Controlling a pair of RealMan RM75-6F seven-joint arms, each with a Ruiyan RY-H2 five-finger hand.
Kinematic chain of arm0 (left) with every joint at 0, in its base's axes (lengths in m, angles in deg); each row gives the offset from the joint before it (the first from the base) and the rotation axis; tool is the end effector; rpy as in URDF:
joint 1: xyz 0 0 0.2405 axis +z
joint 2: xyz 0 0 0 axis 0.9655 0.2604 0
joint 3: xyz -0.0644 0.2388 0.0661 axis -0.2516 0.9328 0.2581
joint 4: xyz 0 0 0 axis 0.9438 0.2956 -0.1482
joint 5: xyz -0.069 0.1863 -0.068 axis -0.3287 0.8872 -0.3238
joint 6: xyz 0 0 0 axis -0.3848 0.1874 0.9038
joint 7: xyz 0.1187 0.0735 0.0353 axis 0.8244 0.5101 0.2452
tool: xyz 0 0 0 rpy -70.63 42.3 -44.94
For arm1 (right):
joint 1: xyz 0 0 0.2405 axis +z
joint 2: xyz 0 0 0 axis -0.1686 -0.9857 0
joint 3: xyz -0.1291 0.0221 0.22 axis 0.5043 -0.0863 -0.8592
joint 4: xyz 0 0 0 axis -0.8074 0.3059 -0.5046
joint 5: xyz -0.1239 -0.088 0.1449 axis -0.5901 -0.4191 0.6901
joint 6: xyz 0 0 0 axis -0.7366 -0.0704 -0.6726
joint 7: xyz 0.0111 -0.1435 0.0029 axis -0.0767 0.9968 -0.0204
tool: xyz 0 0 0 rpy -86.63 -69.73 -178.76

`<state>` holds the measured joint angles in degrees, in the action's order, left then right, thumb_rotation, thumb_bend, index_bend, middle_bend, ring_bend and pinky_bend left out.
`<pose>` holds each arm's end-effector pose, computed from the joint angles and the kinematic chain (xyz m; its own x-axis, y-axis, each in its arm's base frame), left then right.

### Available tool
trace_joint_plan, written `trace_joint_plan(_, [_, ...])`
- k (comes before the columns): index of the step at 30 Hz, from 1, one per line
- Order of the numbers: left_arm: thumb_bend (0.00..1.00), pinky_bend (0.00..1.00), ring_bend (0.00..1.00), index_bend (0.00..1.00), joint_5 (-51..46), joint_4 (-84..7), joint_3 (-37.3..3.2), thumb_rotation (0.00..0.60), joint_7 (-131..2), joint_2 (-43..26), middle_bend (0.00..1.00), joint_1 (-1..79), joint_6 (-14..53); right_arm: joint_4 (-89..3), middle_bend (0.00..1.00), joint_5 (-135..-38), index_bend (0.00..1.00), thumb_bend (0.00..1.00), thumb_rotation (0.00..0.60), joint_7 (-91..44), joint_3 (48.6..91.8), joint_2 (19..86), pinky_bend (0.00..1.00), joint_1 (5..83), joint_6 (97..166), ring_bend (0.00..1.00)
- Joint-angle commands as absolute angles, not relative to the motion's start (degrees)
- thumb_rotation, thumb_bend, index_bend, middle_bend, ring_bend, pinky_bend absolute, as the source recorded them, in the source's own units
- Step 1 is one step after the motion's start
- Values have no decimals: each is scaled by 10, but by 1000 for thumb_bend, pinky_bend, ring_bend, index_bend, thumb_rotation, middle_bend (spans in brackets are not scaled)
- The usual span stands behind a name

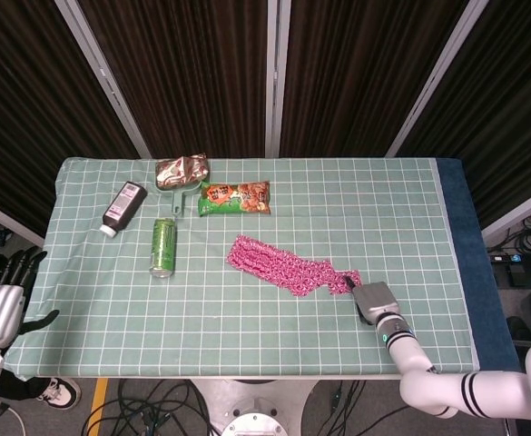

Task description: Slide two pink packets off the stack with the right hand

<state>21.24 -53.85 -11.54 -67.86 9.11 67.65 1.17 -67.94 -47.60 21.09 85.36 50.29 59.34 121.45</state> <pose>-0.3197 0.1950 0.1521 0.3904 0.0216 0.9204 0.9205 -0.0248 -0.3899 -0.2170 -0.2864 -0.0174 0.5553 -0.6474 0.5221 -0.7823 -0.1935 0.5921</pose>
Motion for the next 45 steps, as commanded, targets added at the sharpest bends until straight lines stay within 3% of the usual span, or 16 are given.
trace_joint_plan(1, [144,211,0,79,213,-538,-115,600,-678,91,46,676,12,-682,900,-479,0,1000,600,204,858,495,854,589,1216,884])
trace_joint_plan(19, [144,211,0,79,215,-544,-114,600,-671,93,46,676,11,-698,900,-506,0,1000,600,163,886,434,854,552,1227,884])
trace_joint_plan(31, [144,212,0,79,215,-552,-115,600,-661,93,46,673,14,-712,900,-596,0,1000,600,136,844,453,854,549,1244,884])
trace_joint_plan(45, [144,212,0,79,209,-543,-115,600,-678,95,46,673,20,-680,900,-488,0,1000,600,199,822,503,854,616,1200,884])
